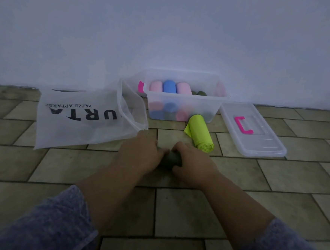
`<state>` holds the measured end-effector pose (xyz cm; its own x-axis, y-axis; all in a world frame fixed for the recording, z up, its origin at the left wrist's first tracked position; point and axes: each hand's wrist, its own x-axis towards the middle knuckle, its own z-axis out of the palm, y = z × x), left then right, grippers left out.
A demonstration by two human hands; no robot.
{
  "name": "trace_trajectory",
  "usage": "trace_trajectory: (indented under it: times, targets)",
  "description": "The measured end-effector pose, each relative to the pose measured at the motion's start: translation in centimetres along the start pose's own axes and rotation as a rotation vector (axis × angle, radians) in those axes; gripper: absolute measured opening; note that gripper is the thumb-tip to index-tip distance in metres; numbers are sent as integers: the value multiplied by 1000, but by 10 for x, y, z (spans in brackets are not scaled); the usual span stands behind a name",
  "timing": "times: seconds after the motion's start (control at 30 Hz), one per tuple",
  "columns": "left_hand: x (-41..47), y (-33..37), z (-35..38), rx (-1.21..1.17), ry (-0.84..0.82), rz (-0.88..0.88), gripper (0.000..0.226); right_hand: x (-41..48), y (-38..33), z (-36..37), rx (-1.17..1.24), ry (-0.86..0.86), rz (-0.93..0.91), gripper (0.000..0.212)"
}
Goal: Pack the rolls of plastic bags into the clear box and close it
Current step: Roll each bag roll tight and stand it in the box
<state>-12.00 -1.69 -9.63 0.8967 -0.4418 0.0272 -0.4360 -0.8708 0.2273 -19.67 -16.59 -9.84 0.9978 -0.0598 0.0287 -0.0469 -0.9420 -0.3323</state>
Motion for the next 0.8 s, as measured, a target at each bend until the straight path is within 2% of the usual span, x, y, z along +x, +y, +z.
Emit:
trace_trajectory:
  times: [0.13, 0.23, 0.37, 0.53, 0.6, 0.7, 0.8]
  targets:
    - [-1, 12, 6, -480, -100, -186, 47, 0, 1, -3, 205, -63, 152, 31]
    - [-2, 22, 9, -707, -44, -240, 47, -7, 0, -4, 390, -76, 200, 31]
    - [-6, 29, 12, -1093, 41, -296, 26, -13, -2, -6, 604, -132, 203, 33]
    - [10, 37, 0, -1444, -18, -404, 23, 1, 3, -24, 1055, -212, 319, 16]
    - [23, 39, -10, -1410, -15, -330, 23, 13, 6, -42, 1119, -231, 313, 20]
    - [55, 39, -32, -1261, 39, -118, 35, 38, 14, -79, 1193, -188, 272, 22]
    - [103, 34, -57, -896, 262, -20, 57, 73, 28, -116, 1226, -17, 266, 17]
